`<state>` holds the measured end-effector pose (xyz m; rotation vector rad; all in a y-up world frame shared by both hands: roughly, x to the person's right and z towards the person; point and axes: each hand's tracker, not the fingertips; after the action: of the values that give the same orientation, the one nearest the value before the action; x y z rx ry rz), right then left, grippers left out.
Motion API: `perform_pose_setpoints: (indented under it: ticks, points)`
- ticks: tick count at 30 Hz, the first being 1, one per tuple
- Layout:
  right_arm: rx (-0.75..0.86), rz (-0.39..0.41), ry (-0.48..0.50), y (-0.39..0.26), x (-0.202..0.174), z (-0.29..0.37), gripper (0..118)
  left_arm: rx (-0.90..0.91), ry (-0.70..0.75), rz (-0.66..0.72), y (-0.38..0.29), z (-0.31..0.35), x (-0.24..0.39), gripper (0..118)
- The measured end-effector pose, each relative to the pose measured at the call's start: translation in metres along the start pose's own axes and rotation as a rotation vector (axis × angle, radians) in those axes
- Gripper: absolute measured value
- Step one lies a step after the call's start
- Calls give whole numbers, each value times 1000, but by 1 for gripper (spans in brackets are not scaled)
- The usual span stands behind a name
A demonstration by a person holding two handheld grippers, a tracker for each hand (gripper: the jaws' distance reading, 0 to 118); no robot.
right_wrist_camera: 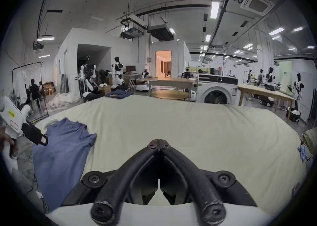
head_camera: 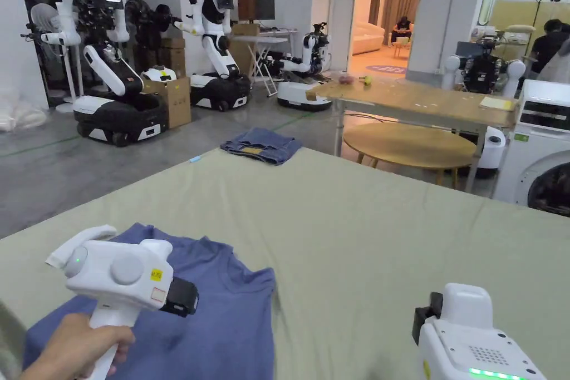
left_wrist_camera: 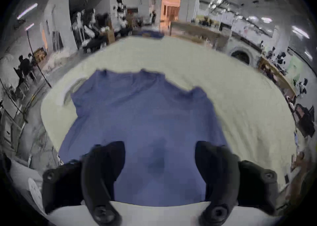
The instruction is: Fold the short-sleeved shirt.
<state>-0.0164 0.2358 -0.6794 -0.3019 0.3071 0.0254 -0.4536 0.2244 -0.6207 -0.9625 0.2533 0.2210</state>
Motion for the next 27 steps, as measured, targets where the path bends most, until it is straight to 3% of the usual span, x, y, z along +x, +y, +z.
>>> perform_pose_setpoints:
  ticks: [4,7,10,13,15,16,20,27]
  points:
    - [-27,9,-18,-7,8,0,0,-121,-2,27,-2,-41,-5,81]
    - [-45,3,-35,-9,17,2,0,-207,44,-39,-15,-75,5,81]
    - [-51,6,-57,-10,27,5,0,-85,104,-133,-25,-67,22,78]
    - [-53,0,-76,-11,34,5,0,-66,77,-138,-31,-59,26,47]
    - [-56,-8,-85,-10,37,6,0,-51,61,-151,-33,-56,27,5]
    - [-58,-10,-87,-10,38,6,0,-47,76,-160,-32,-53,25,0]
    - [-62,-16,-92,-12,39,9,0,-18,45,-107,-32,-46,14,0]
    - [-29,-39,-105,-8,48,20,0,235,-73,-93,-8,15,28,0]
